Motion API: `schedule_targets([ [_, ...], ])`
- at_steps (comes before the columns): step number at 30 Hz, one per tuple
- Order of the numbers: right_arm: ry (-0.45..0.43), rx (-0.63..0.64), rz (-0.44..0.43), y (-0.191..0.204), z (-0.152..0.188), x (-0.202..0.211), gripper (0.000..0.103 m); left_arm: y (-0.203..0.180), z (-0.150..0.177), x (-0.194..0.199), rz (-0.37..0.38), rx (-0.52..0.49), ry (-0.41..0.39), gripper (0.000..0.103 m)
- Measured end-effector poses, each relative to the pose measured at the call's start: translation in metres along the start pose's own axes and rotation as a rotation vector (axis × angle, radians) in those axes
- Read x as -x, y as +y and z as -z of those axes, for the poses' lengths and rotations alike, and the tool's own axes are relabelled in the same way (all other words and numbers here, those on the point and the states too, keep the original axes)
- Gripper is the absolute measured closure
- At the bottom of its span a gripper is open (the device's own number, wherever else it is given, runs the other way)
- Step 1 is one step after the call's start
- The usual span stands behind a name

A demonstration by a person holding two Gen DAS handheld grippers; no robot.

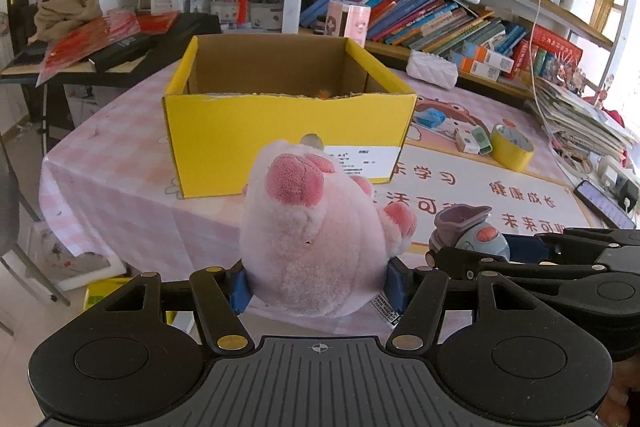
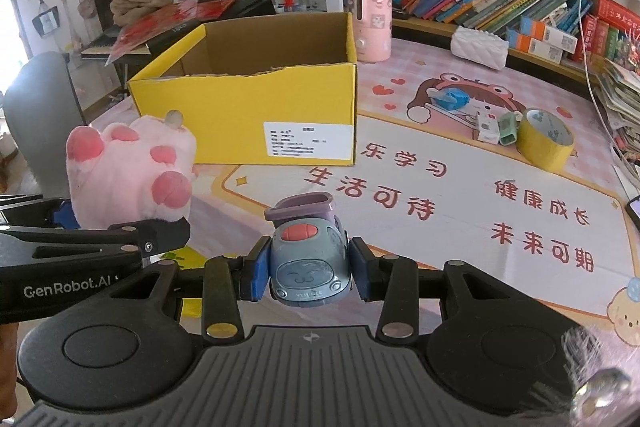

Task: Organize objects
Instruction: 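Carry the plush in the left tool and car in the right tool to the yellow box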

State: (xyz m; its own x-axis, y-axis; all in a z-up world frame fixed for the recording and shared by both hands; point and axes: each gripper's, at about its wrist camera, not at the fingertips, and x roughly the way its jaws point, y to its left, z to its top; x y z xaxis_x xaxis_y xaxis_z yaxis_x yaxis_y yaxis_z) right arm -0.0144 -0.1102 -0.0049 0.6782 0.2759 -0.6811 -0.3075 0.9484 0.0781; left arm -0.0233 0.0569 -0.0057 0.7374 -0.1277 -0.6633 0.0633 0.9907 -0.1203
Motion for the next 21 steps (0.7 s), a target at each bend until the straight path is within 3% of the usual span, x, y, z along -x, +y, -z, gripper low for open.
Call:
schedule_targets([
  [21,-0.02,0.034,-0.011,0.028,-0.002,0.003,0.064,0.022,0.002,0.017,-0.014,0.008,-0.049,0.042],
])
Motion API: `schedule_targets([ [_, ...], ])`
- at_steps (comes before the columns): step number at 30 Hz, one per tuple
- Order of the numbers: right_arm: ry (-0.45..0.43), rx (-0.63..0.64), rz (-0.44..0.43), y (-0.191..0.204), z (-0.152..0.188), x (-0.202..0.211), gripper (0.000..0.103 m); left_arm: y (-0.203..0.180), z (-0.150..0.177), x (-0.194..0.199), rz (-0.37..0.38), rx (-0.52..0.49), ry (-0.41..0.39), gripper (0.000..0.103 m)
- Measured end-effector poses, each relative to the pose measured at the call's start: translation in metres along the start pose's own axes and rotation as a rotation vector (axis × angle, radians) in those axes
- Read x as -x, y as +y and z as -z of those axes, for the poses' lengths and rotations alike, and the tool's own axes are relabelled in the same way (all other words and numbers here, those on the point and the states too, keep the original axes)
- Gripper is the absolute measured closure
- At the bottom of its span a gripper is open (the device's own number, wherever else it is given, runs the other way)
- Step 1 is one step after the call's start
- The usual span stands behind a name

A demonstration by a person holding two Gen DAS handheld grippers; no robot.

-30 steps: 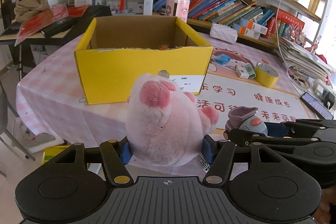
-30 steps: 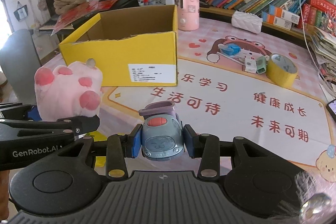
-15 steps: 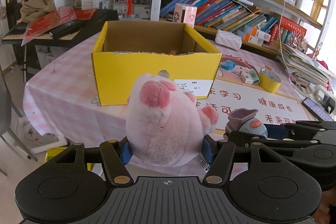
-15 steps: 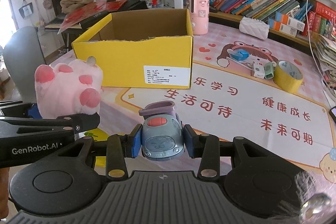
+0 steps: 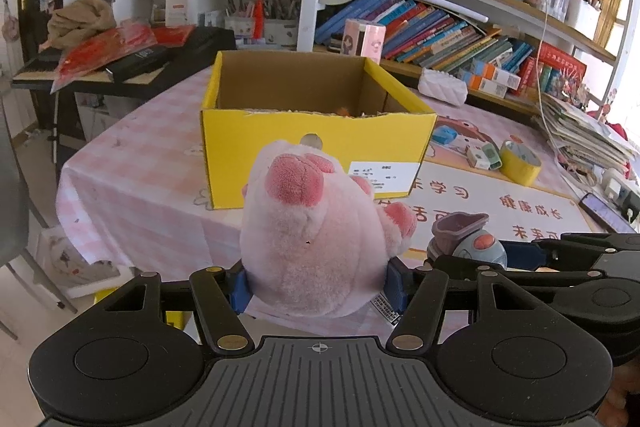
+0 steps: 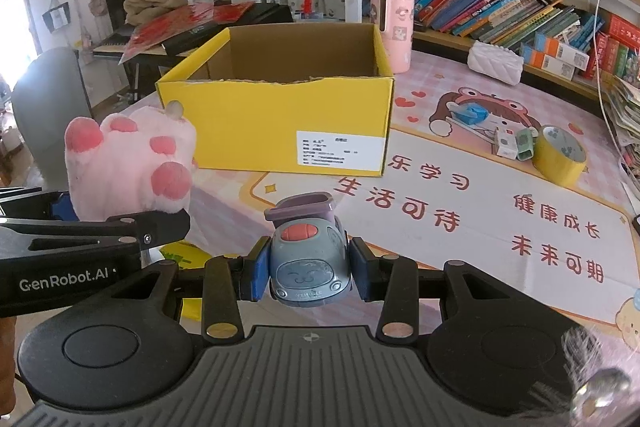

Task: Organize objects
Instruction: 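Carry the plush in the left tool and car in the right tool to the yellow box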

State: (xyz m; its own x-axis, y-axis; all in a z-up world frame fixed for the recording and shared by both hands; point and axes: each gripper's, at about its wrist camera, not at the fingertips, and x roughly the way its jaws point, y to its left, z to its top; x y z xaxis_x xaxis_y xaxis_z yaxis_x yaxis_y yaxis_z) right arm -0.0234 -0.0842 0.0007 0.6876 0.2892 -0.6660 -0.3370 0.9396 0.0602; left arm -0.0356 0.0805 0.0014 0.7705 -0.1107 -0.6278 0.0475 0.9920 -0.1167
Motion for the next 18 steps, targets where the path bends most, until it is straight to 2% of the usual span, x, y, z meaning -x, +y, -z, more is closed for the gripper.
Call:
schedule_targets([
  [10,-0.013,0.02,-0.004,0.004,-0.01,-0.003,0.064,0.002,-0.013,0.002,-0.007,0.003,-0.054,0.042],
  [18,-0.102,0.0,-0.003,-0.013,-0.051,-0.009,0.064,-0.003,-0.047,-0.009,-0.029,-0.037,-0.144,0.042],
])
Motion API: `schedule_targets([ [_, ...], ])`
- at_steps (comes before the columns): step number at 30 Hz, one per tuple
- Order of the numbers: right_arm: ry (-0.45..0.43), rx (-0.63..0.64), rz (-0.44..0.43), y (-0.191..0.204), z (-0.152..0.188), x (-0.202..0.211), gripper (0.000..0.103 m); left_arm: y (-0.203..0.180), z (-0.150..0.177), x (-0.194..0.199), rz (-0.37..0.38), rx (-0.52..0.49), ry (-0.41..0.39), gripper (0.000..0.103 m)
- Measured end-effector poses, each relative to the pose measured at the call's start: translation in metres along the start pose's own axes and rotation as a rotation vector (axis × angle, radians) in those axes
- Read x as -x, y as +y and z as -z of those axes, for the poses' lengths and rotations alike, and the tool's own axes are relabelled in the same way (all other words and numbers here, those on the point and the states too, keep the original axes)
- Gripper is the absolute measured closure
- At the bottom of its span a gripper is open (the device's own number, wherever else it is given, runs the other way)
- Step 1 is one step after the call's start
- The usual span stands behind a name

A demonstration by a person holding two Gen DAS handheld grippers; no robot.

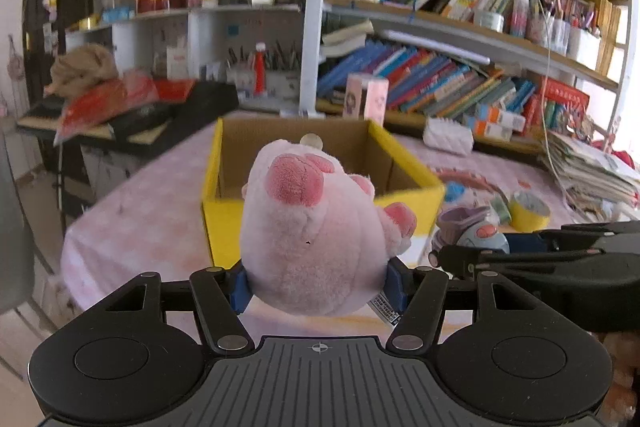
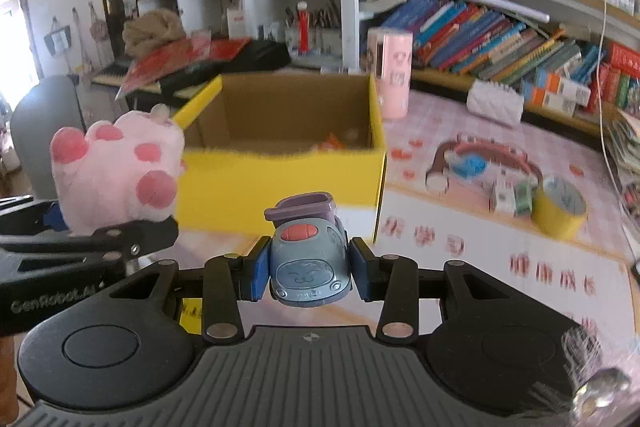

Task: Organize objects
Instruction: 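Carry the plush in the left tool and car in the right tool to the yellow box, then open the left tool to drop the plush into the box while the right tool lowers the car inside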

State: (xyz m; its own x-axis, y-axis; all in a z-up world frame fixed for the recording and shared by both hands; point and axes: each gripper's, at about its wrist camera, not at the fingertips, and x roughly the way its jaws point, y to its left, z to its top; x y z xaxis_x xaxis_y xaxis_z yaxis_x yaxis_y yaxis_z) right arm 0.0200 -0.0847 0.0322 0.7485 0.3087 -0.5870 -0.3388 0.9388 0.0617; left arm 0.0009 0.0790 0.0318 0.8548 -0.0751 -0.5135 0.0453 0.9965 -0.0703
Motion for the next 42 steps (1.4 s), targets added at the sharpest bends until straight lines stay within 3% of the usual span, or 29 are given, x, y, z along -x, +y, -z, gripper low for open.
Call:
schedule_targets([
  [12,-0.074,0.037,-0.034,-0.032,-0.064,-0.052,0.064,-0.003,-0.045,-0.064,-0.065,0.004,-0.033,0.042],
  [19,-0.082,0.054,-0.052,-0.05,-0.092,-0.088,0.064,-0.007,-0.052,-0.109,-0.102,-0.003,0.04,0.042],
  [32,-0.02,0.107,-0.12,-0.049,-0.104,-0.144,0.064,-0.007,-0.05,-0.164,-0.157,-0.057,0.185,0.041],
  [42,0.036,0.174,-0.139,-0.042,-0.108,-0.171,0.064,-0.003,-0.05,-0.18,-0.166,-0.039,0.229,0.036],
])
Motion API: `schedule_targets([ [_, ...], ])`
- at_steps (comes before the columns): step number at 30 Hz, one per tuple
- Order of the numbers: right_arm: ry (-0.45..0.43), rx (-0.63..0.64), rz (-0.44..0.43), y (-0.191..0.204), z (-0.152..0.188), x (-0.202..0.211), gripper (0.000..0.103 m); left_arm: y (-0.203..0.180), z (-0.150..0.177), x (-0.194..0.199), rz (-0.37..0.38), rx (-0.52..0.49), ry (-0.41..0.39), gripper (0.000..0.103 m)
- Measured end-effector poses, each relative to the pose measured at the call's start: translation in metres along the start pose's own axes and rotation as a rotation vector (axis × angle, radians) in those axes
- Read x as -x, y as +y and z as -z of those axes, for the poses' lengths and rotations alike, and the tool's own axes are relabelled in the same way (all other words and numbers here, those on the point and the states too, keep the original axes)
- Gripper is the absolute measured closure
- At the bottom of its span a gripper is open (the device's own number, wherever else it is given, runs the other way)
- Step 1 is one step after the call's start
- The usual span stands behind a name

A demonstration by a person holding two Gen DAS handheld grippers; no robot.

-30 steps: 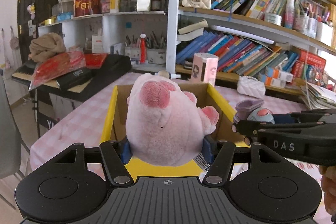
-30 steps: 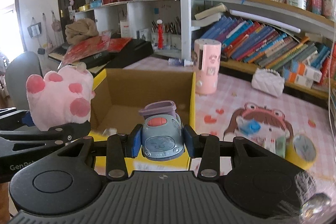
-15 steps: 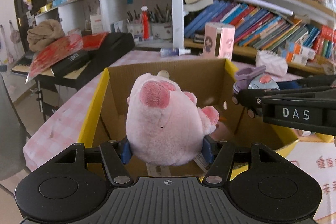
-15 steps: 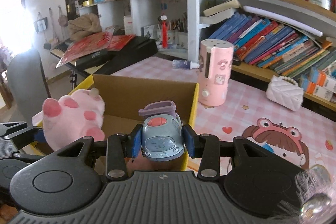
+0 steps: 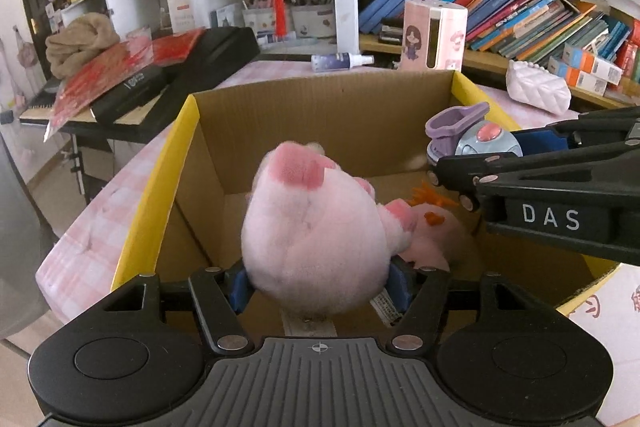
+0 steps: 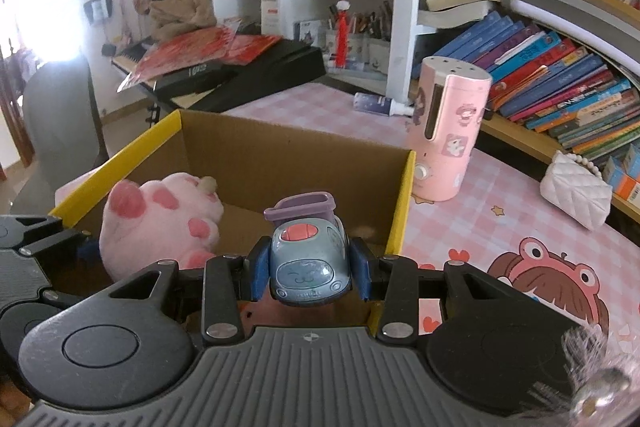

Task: Organize objects
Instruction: 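Open the left tool to drop the plush into the box while the right tool lowers the car inside, then open the right tool to release the grey car into the box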

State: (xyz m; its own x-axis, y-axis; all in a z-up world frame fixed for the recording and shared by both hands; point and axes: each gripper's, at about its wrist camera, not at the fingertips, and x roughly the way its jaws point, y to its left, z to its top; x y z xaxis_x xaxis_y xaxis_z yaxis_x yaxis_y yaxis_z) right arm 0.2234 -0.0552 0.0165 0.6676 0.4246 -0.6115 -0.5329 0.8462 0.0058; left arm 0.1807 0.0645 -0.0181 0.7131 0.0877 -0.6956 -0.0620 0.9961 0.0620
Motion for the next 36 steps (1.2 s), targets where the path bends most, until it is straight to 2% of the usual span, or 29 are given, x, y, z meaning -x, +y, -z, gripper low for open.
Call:
schedule_targets([
  [5,0.015,0.016,-0.008,0.002,-0.001,-0.006,0.064,0.001,0.0,-0.001,-0.014,-0.002,-0.001,0.035],
  [7,0.02,0.02,-0.01,0.002,-0.001,-0.008,0.064,0.0,0.0,0.001,-0.028,-0.009,-0.013,0.028],
  [13,0.026,0.037,-0.012,0.003,-0.009,-0.014,0.064,0.003,0.002,0.016,-0.03,-0.008,-0.058,0.016],
  [23,0.069,0.14,-0.031,0.016,-0.025,-0.037,0.064,0.019,0.005,0.043,-0.074,0.048,-0.139,0.014],
  [31,0.182,0.257,-0.046,0.029,-0.025,-0.062,0.064,0.026,0.01,0.054,-0.064,0.072,-0.164,0.013],
  [36,0.222,0.276,-0.043,0.032,-0.021,-0.066,0.064,0.029,0.013,0.06,-0.063,0.084,-0.178,0.013],
])
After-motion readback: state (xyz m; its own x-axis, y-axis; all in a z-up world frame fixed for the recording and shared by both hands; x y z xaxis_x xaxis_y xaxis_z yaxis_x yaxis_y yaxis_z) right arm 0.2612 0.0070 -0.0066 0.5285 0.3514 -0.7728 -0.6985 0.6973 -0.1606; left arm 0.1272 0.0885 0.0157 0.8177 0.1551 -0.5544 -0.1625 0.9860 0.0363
